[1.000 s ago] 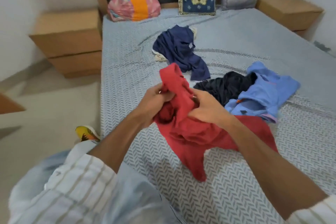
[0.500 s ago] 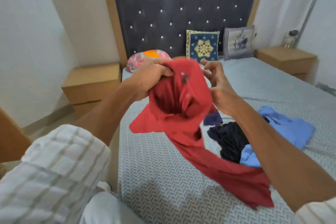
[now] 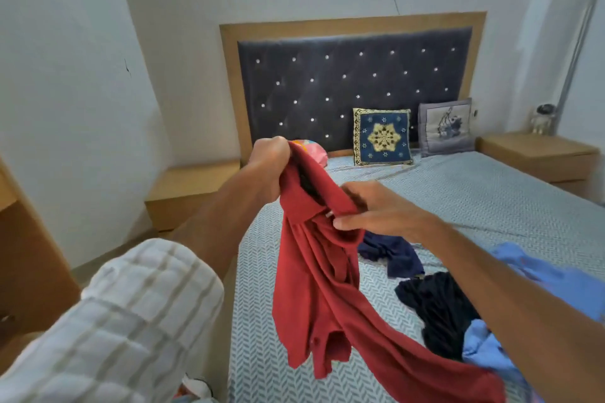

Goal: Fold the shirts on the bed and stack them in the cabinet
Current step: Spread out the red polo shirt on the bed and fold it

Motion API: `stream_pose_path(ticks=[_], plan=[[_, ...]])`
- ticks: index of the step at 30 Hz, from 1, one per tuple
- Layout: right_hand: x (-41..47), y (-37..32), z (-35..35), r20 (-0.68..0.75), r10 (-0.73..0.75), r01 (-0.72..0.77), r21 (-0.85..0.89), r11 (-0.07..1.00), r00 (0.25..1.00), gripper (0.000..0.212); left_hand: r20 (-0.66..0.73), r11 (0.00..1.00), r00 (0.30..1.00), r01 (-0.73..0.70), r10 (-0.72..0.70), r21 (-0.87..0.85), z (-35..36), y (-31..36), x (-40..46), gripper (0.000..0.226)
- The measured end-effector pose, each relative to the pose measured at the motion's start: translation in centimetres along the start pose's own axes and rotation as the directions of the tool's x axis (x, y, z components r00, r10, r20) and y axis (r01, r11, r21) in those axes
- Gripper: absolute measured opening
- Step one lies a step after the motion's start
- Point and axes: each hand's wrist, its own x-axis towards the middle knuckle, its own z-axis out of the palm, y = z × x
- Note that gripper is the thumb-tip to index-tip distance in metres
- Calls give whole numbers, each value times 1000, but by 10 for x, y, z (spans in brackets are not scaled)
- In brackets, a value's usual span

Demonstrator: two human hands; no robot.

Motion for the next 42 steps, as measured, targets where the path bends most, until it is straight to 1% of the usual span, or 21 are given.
stream_pose_path(ticks=[2,5,7,9,11,13,16,18,21,23,25,27,28,30,31,32,34,35,37,40,42], plan=[[7,-2,1,-133,23,-22,12,1000,991,20,39,1000,999,2,-2,-17,-2,-6,0,24],[14,-15,-12,-309,39,51,279,959,950,20,145,977,985,-121,96,176,-8,-25,-8,33],[19,-30,-19,-375,11,96,265,959,927,15,301,895,943,-250,139,369,-13,-44,-20,27],[24,-42,-22,-433,-15,125,226,966,901,13,441,810,895,-305,65,500,-16,-62,-32,29],[27,-48,-25,-460,-12,120,207,971,888,14,457,800,890,-273,-2,535,-18,-72,-39,24],[25,-44,-32,-466,-42,82,66,994,884,10,330,876,944,-145,-17,460,-23,-73,-31,21],[18,-22,-40,-382,-5,-75,-194,978,924,8,146,961,985,49,-91,273,-37,-63,-19,29],[12,-7,-34,-213,102,-127,-106,986,972,30,110,979,990,71,-94,191,-41,-53,-14,26],[6,13,-22,75,145,-149,49,988,987,69,28,971,1000,7,-14,239,-38,-36,-14,12],[2,19,-19,212,152,-135,-95,986,965,78,53,935,998,-45,28,352,-41,-30,-10,14],[2,25,-20,254,227,-129,-350,928,940,91,258,845,964,-186,59,501,-50,-28,-5,27],[3,33,-23,271,313,-131,-529,838,910,94,533,653,846,-400,-7,643,-58,-32,-8,51],[3,35,-24,254,334,-124,-599,791,908,90,601,473,798,-509,-54,719,-60,-37,-12,58],[3,33,-27,148,319,-128,-701,701,936,63,617,48,787,-617,8,786,-61,-55,-9,43],[4,34,-31,67,282,-148,-725,673,957,44,598,-35,796,-598,88,801,-63,-63,-6,28],[5,33,-37,-24,222,-171,-720,672,975,26,566,-10,805,-574,176,819,-65,-70,-3,17],[6,30,-52,-225,126,-242,-628,739,966,8,412,328,880,-472,238,818,-67,-71,4,16],[6,28,-60,-345,91,-284,-564,776,934,15,324,526,920,-391,219,755,-68,-67,5,16],[10,25,-78,-536,35,-327,-462,825,844,13,156,761,962,-274,226,588,-62,-51,5,11],[20,8,-100,-631,174,-324,-129,937,756,19,105,706,893,-414,439,575,-51,-20,13,18],[22,-6,-113,-546,341,-242,247,938,765,16,289,497,841,-512,458,701,-53,-1,17,36]])
